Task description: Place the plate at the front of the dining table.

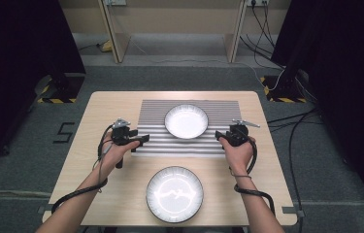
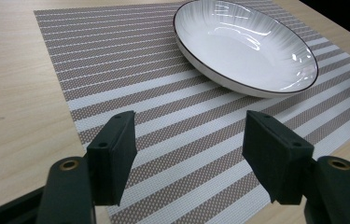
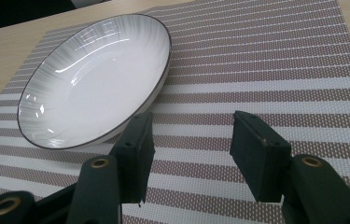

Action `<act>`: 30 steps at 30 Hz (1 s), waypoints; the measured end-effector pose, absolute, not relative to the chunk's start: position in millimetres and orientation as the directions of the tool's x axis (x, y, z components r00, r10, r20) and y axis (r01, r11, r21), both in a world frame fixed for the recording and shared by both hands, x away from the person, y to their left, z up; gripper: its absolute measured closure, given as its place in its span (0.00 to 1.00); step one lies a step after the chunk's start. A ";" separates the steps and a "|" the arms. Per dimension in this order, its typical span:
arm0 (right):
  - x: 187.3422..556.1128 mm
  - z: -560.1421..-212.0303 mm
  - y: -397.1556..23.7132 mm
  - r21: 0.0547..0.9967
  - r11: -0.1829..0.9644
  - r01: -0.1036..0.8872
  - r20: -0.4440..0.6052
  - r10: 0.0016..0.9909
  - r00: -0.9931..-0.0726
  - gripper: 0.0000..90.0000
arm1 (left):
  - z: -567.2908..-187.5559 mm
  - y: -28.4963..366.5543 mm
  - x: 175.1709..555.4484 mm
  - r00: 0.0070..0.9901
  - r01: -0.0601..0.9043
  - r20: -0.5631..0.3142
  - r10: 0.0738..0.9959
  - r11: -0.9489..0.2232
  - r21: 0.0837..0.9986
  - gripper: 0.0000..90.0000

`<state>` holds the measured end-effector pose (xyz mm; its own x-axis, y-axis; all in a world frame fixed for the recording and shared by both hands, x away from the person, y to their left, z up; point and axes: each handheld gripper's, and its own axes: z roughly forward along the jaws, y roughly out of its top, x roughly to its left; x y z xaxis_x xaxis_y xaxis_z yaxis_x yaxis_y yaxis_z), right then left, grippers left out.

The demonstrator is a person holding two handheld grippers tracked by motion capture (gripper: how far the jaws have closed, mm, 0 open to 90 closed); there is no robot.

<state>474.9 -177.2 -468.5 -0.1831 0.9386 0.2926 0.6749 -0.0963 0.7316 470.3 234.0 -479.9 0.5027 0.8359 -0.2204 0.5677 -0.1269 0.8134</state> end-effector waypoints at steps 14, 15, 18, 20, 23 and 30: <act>456.6 -472.4 -188.3 0.730 -0.087 0.678 0.286 0.940 -0.187 0.54 | -477.5 258.8 453.7 0.490 0.560 -0.227 0.841 -0.104 0.822 0.38; 454.8 -472.5 -189.2 0.729 -0.089 0.678 0.287 0.940 -0.185 0.54 | -477.5 259.7 452.2 0.492 0.559 -0.226 0.841 -0.106 0.822 0.38; 450.4 -473.6 -191.3 0.731 -0.085 0.677 0.285 0.939 -0.190 0.54 | -477.5 260.3 447.4 0.495 0.560 -0.237 0.836 -0.098 0.823 0.38; 447.7 -474.3 -192.9 0.730 -0.086 0.678 0.286 0.939 -0.189 0.54 | -478.9 260.7 443.4 0.499 0.557 -0.237 0.834 -0.099 0.825 0.38; 443.4 -474.8 -196.2 0.733 -0.084 0.675 0.283 0.940 -0.190 0.54 | -480.8 262.0 439.4 0.498 0.553 -0.227 0.837 -0.105 0.826 0.38; 434.6 -472.2 -203.5 0.739 -0.083 0.669 0.278 0.942 -0.189 0.53 | -484.1 268.3 428.9 0.502 0.544 -0.199 0.842 -0.128 0.829 0.38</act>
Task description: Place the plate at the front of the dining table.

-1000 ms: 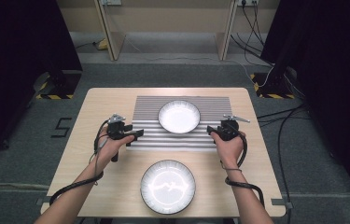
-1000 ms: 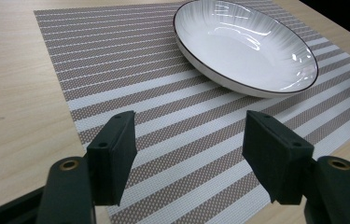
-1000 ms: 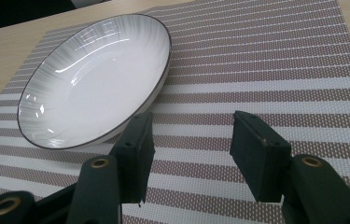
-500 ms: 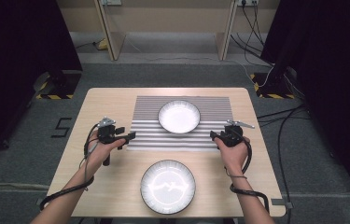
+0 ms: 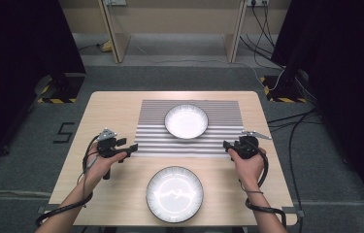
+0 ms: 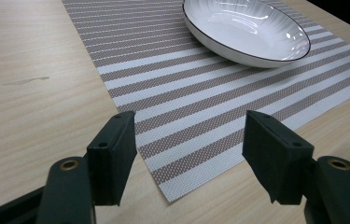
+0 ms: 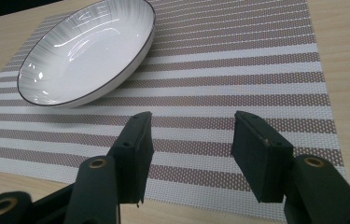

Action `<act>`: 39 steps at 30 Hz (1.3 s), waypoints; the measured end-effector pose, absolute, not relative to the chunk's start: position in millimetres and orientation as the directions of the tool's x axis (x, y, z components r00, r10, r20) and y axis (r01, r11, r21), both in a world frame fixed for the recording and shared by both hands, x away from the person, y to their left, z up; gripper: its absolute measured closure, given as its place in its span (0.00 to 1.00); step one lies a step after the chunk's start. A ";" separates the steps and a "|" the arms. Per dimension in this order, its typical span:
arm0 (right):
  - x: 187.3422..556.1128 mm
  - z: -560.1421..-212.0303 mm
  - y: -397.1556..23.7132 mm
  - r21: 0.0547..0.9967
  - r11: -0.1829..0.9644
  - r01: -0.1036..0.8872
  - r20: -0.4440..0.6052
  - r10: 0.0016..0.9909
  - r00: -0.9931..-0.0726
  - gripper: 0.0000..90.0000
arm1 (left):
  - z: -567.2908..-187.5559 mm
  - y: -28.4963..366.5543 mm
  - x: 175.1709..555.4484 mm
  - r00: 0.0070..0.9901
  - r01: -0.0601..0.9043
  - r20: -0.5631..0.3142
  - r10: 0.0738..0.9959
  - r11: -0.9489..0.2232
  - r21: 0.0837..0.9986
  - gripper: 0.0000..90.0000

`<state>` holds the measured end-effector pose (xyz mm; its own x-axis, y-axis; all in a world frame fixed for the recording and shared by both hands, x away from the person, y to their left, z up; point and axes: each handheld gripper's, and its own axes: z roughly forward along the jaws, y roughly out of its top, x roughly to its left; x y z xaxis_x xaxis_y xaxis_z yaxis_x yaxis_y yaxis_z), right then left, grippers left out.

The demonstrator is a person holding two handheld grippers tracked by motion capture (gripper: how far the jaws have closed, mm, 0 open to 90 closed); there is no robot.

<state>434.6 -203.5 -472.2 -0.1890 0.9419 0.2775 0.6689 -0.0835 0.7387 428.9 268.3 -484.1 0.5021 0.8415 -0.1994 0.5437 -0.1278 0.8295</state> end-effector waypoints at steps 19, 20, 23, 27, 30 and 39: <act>406.4 -476.5 -226.3 0.741 -0.114 0.662 0.287 0.945 -0.159 0.53 | -495.3 297.6 397.0 0.465 0.554 -0.226 0.856 -0.082 0.828 0.39; 404.7 -476.9 -227.7 0.740 -0.113 0.663 0.286 0.945 -0.159 0.53 | -495.4 299.1 395.5 0.462 0.554 -0.228 0.857 -0.078 0.829 0.39; 399.7 -477.8 -231.6 0.741 -0.114 0.661 0.284 0.946 -0.155 0.53 | -495.0 304.3 390.9 0.453 0.553 -0.227 0.862 -0.071 0.830 0.39; 391.8 -479.1 -236.3 0.741 -0.122 0.660 0.286 0.947 -0.146 0.53 | -495.4 310.5 384.7 0.445 0.552 -0.217 0.869 -0.075 0.830 0.39; 385.9 -480.2 -239.7 0.745 -0.121 0.656 0.281 0.949 -0.145 0.53 | -495.7 314.8 380.5 0.439 0.550 -0.216 0.872 -0.071 0.832 0.39; 369.5 -481.4 -248.4 0.751 -0.128 0.648 0.278 0.951 -0.134 0.53 | -498.5 326.1 366.6 0.413 0.544 -0.211 0.886 -0.054 0.837 0.39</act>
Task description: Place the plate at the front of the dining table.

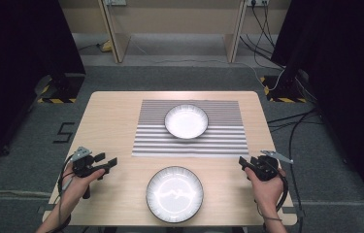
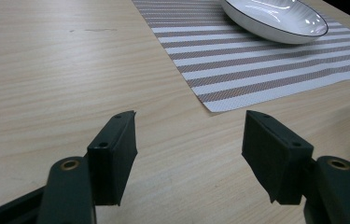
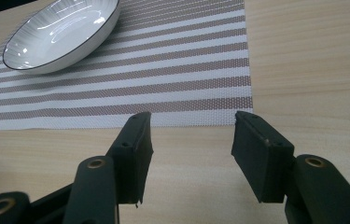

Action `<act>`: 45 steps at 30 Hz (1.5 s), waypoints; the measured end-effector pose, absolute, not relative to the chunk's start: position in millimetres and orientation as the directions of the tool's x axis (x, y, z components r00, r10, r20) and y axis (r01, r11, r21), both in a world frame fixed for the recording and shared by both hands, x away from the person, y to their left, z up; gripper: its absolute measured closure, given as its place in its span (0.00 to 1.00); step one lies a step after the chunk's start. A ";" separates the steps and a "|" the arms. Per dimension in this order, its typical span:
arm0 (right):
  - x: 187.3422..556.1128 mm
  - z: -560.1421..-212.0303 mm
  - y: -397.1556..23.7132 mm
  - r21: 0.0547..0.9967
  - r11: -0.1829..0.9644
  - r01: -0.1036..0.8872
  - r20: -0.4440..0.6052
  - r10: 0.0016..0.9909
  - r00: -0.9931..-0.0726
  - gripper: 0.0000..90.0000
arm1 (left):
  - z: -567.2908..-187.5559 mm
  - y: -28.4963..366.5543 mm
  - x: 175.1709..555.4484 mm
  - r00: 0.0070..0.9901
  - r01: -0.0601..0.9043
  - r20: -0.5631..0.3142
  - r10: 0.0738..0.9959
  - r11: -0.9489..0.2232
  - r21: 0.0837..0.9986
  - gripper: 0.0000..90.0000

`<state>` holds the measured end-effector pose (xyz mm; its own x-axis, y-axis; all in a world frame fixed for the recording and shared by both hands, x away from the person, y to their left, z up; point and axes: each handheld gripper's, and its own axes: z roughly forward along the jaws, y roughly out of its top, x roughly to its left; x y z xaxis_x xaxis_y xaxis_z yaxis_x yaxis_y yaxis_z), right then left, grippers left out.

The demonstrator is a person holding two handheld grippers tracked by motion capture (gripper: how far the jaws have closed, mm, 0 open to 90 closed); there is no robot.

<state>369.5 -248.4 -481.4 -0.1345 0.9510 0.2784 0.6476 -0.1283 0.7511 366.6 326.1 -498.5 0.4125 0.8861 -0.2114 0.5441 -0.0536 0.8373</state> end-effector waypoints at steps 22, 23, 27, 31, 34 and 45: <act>341.0 -489.7 -267.7 0.745 -0.157 0.648 0.280 0.956 -0.091 0.53 | -510.1 349.5 340.6 0.358 0.554 -0.199 0.912 -0.036 0.832 0.39; 339.5 -490.2 -268.8 0.746 -0.159 0.647 0.280 0.956 -0.088 0.53 | -510.7 351.1 339.7 0.356 0.555 -0.200 0.913 -0.034 0.831 0.39; 333.5 -491.8 -273.7 0.749 -0.160 0.643 0.273 0.959 -0.079 0.53 | -511.1 357.0 336.6 0.340 0.554 -0.200 0.919 -0.024 0.832 0.39; 326.4 -493.1 -277.3 0.757 -0.154 0.636 0.259 0.963 -0.075 0.53 | -512.1 363.7 332.5 0.323 0.552 -0.200 0.925 -0.013 0.833 0.39; 320.7 -494.9 -279.3 0.758 -0.160 0.632 0.261 0.963 -0.069 0.53 | -514.0 368.1 329.2 0.307 0.553 -0.200 0.931 -0.003 0.833 0.39; 313.4 -501.4 -278.0 0.758 -0.164 0.631 0.257 0.965 -0.057 0.52 | -509.4 361.3 332.3 0.337 0.544 -0.201 0.920 -0.016 0.839 0.39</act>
